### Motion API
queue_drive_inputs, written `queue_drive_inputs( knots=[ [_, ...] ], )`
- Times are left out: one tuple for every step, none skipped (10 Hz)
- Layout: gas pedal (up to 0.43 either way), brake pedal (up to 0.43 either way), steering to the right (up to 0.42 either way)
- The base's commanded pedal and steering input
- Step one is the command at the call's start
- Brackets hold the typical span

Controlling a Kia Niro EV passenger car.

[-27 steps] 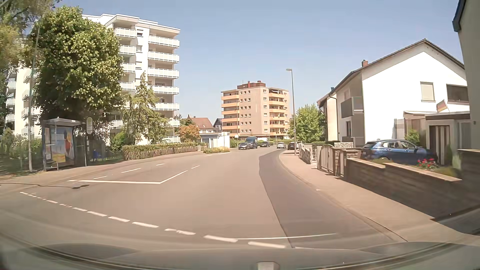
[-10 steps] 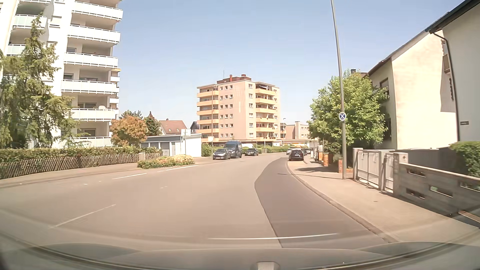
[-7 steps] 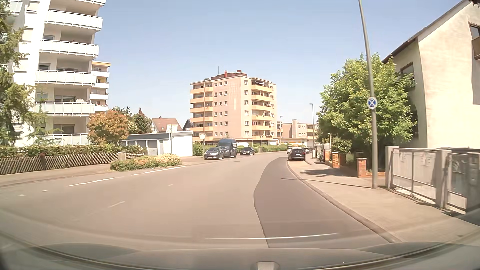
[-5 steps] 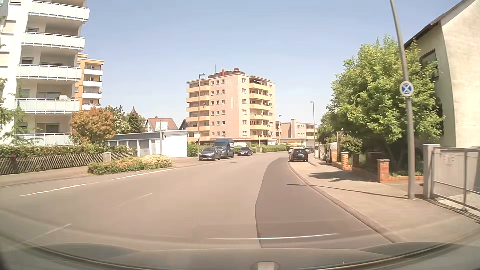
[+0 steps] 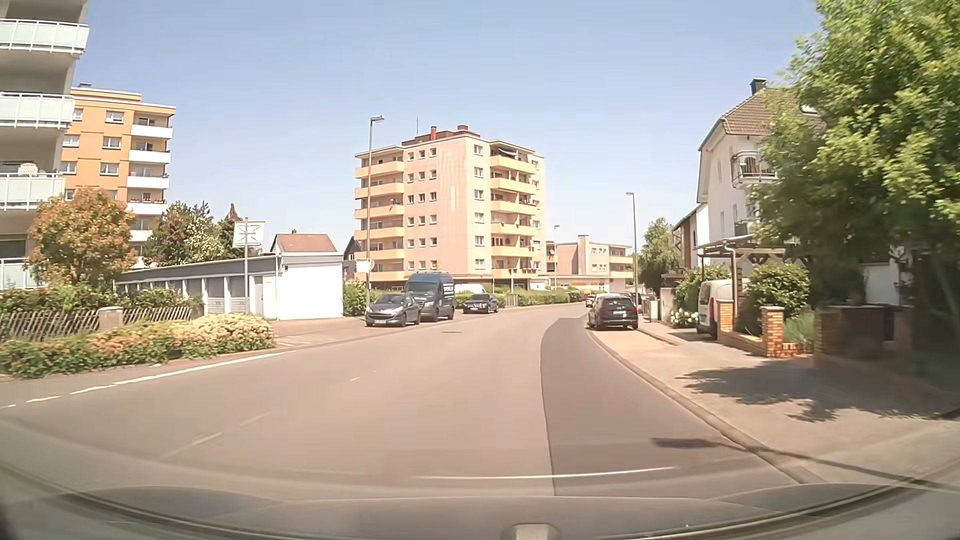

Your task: Follow the waypoints while adhering to traffic rules and regulations

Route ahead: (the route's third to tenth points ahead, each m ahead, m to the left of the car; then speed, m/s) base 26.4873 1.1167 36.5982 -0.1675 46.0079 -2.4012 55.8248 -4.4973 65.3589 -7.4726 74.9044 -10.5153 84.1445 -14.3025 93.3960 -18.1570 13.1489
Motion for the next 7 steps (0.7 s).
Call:
queue_drive_inputs(
  knots=[
    [0.000,0.238,0.017],
    [0.000,0.238,0.020],
    [0.000,0.238,0.023],
    [0.000,0.238,0.024],
    [0.000,0.238,0.025],
    [0.000,0.244,0.026],
    [0.000,0.238,0.027]
  ],
)
